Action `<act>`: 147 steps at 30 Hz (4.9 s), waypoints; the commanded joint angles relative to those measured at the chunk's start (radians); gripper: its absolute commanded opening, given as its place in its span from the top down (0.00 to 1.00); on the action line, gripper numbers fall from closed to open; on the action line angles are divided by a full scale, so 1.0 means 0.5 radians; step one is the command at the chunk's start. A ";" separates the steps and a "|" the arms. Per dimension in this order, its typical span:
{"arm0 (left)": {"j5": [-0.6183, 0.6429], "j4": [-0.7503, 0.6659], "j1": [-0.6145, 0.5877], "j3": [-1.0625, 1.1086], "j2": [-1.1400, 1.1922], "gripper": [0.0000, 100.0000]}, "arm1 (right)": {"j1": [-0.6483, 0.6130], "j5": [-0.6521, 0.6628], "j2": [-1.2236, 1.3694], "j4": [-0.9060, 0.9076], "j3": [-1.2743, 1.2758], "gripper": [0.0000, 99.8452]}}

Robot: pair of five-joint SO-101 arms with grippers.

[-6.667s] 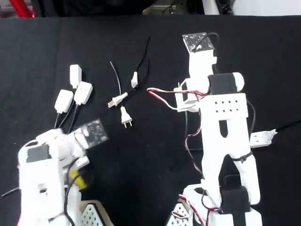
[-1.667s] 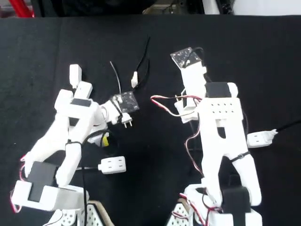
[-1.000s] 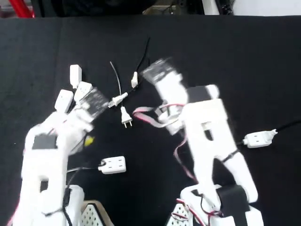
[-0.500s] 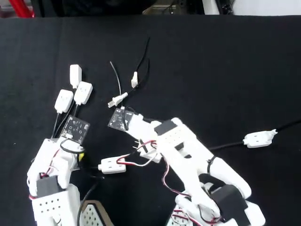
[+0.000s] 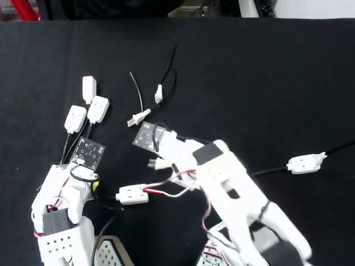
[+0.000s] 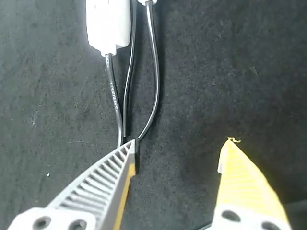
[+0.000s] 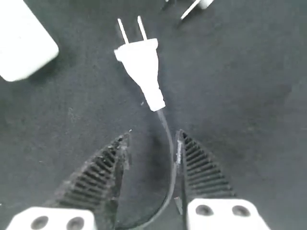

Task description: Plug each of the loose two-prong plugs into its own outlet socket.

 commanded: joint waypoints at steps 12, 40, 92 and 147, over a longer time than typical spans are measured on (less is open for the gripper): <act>0.018 0.025 -0.094 0.035 -0.021 0.72 | -0.193 0.114 -0.486 -0.568 0.548 0.85; 0.018 0.028 -0.060 0.035 -0.018 0.72 | -0.034 0.181 0.787 -0.964 -0.109 0.86; 0.095 0.012 -0.069 0.035 -0.018 0.72 | -0.141 0.071 0.802 -0.964 -0.158 0.97; 1.608 0.362 0.971 -1.174 -0.025 0.72 | -0.601 -0.463 -0.646 -0.509 -0.035 0.99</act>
